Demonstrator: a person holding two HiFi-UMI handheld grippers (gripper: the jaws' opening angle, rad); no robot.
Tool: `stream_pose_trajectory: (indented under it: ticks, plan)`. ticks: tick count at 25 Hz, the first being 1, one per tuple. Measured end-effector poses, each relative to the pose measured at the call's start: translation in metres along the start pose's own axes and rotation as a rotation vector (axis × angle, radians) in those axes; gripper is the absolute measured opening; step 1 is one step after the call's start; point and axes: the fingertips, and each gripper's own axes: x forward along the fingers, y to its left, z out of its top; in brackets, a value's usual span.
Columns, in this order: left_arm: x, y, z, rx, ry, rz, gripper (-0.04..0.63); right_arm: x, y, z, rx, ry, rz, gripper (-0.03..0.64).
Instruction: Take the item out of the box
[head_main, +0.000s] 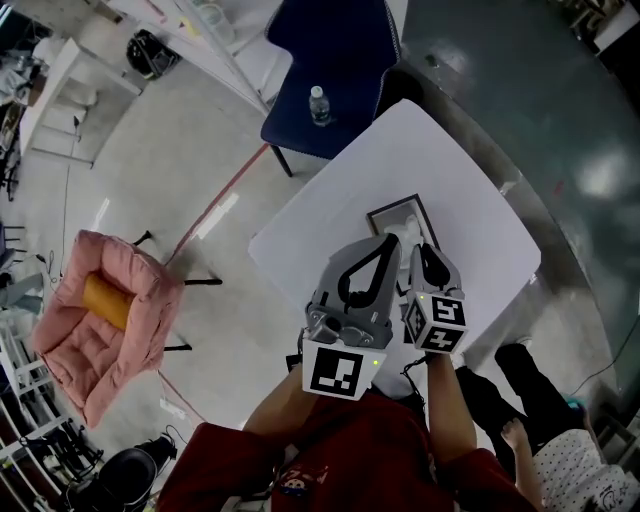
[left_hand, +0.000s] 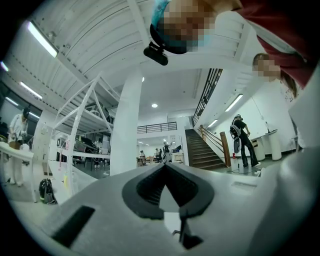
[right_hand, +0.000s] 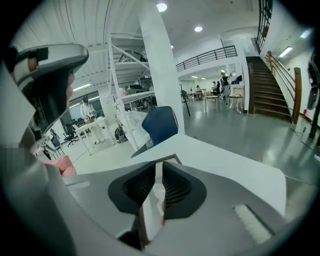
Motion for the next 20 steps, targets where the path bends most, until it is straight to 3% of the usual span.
stream_pose_trajectory:
  ticks: [12, 20]
  plan:
    - [0.004, 0.015, -0.013, -0.045, 0.016, -0.029, 0.002, 0.052, -0.012, -0.055, 0.116, 0.274, -0.052, 0.081]
    - [0.010, 0.023, -0.023, -0.068, 0.027, -0.041, 0.002, 0.072, -0.015, -0.065, 0.114, 0.401, -0.081, 0.091]
